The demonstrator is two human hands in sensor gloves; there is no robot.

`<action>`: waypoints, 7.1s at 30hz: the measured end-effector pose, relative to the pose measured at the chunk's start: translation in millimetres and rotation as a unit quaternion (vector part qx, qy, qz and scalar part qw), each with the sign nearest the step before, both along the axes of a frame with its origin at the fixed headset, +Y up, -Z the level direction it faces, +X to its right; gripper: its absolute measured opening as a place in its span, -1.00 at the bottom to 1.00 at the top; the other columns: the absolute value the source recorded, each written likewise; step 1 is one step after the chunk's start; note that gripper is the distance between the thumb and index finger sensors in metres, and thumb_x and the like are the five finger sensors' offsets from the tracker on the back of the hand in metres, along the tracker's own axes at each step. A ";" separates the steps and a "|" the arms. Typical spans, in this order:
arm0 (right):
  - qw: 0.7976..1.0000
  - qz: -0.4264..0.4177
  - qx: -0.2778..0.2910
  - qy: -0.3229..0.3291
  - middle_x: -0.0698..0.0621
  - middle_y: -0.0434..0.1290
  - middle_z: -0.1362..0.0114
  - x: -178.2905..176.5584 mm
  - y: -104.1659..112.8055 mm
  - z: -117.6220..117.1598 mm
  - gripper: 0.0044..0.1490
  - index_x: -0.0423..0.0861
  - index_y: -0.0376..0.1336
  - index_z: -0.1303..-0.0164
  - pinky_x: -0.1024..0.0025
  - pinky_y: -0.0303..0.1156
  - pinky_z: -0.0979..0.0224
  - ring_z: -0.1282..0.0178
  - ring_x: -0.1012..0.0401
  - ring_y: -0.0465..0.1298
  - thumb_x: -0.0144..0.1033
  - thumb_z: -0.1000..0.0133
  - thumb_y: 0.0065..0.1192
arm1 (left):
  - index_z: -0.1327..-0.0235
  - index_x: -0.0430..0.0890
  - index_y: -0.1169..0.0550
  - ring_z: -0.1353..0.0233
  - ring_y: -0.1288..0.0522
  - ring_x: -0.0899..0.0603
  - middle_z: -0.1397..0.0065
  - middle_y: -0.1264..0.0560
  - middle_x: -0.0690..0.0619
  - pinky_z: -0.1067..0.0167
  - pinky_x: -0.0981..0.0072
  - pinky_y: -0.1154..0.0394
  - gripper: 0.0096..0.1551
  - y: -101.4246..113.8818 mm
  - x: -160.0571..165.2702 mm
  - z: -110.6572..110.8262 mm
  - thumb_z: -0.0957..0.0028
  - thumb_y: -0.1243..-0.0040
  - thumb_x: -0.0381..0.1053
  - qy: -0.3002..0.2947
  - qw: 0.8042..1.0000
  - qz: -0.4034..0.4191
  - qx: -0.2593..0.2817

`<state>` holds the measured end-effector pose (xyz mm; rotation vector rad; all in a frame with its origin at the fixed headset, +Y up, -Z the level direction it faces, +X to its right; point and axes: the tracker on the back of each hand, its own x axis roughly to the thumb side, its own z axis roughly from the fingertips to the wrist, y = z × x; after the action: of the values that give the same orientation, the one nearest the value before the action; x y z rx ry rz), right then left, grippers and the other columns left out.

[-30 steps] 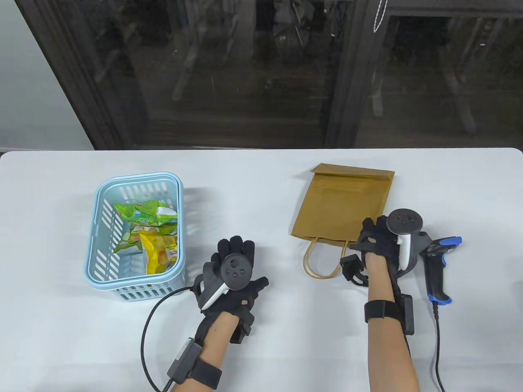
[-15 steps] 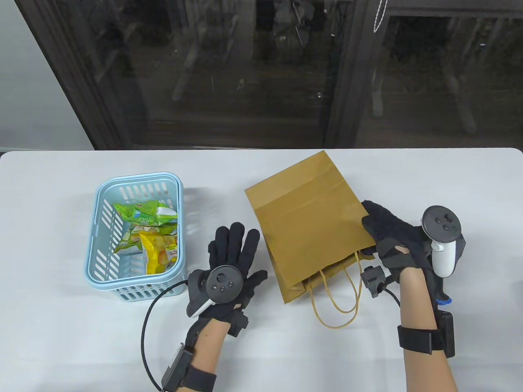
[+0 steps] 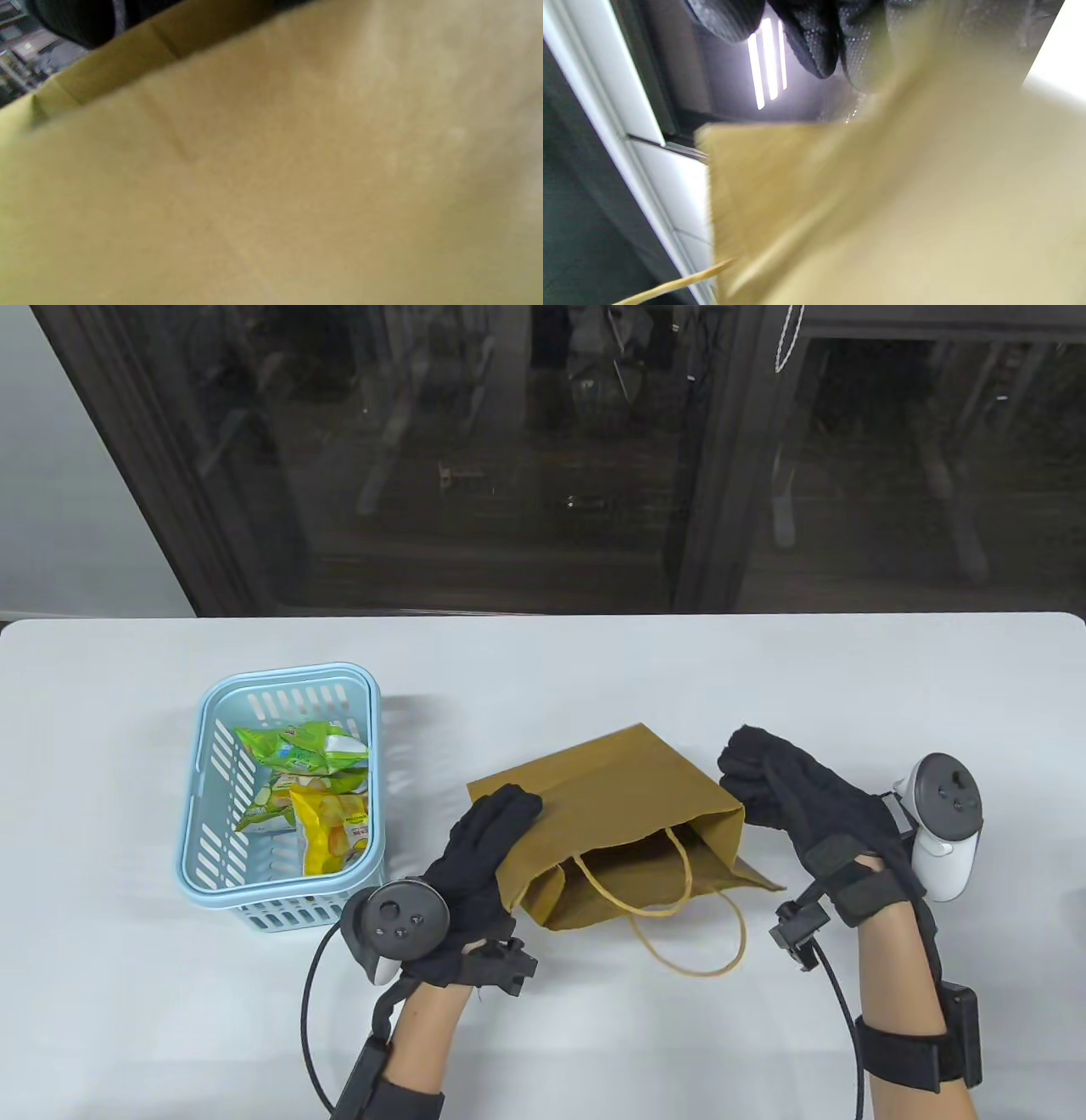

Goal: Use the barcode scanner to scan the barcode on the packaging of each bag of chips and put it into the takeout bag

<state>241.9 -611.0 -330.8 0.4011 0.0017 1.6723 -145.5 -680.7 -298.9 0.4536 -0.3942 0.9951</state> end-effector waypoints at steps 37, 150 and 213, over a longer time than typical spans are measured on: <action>0.976 0.107 -0.021 -0.188 0.00 0.33 -0.50 8.4 -45.0 -35.3 -0.50 0.12 0.27 -0.36 -0.17 0.29 -0.48 -0.43 -0.08 0.40 -0.34 -0.19 0.07 | -0.09 -0.15 -0.65 0.05 -0.73 -0.32 -0.03 -0.73 -0.16 0.16 -0.07 -0.66 -0.63 28.0 -8.9 15.6 -0.13 -0.29 -0.02 -0.096 0.994 0.052 -0.016; 0.881 0.329 0.046 -0.336 -0.07 0.44 -0.33 -4.6 -108.2 9.7 -0.36 -0.11 0.24 -0.37 0.28 0.66 -0.07 -0.06 0.13 0.64 0.08 -0.27 0.25 | -0.63 -0.16 -0.13 -0.59 0.25 -0.38 -0.71 0.06 -0.21 -0.38 -0.30 0.19 -0.05 66.1 9.2 23.0 -0.07 -0.38 -0.03 0.102 0.970 -0.208 -0.073; 0.908 0.256 0.082 -0.322 -0.09 0.44 -0.34 1.8 -83.3 13.7 -0.37 -0.11 0.26 -0.37 0.25 0.65 -0.08 -0.07 0.11 0.64 0.07 -0.27 0.26 | -0.30 -0.06 -0.49 -0.02 -0.81 -0.11 -0.33 -0.55 -0.22 0.04 0.06 -0.81 -0.57 178.0 -52.9 -12.2 -0.15 -0.20 -0.15 -0.001 0.963 0.259 -0.078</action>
<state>243.7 -694.4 -317.1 -0.0597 -0.5700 2.2689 -198.4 -502.7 -311.1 0.4206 -0.1958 1.5243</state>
